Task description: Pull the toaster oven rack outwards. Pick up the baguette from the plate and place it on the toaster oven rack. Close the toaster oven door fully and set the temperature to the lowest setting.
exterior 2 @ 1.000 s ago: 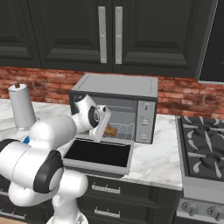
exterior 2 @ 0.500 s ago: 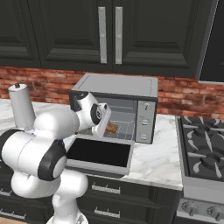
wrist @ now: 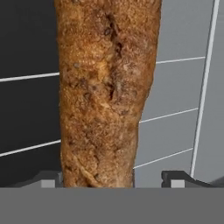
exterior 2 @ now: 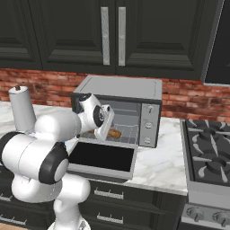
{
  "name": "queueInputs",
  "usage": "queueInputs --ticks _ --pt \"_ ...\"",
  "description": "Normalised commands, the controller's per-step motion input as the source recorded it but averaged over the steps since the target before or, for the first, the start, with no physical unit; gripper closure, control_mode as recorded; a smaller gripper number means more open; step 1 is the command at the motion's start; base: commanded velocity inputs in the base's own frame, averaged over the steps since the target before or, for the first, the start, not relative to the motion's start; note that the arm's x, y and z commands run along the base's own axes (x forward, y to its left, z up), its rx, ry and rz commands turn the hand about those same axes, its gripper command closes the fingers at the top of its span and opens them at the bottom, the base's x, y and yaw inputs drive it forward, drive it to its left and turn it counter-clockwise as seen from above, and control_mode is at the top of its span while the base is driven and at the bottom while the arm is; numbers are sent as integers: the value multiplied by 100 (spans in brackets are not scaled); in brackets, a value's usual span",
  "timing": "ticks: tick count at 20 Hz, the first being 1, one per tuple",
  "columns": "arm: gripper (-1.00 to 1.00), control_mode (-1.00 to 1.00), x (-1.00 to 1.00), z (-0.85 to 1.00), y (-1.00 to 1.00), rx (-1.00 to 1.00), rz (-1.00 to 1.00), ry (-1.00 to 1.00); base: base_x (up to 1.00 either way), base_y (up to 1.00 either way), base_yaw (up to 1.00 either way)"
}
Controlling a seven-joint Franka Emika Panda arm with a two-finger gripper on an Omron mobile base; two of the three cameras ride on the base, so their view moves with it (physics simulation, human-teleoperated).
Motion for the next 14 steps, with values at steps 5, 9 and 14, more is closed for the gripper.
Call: queueInputs --ticks 5,9,14 --pt "-100 -100 -17 42 0 2 0 -1 0 0 0" --pt "-100 -100 -43 60 0 6 1 -1 0 0 0" --pt "-100 -100 -52 39 0 6 0 2 0 0 0"
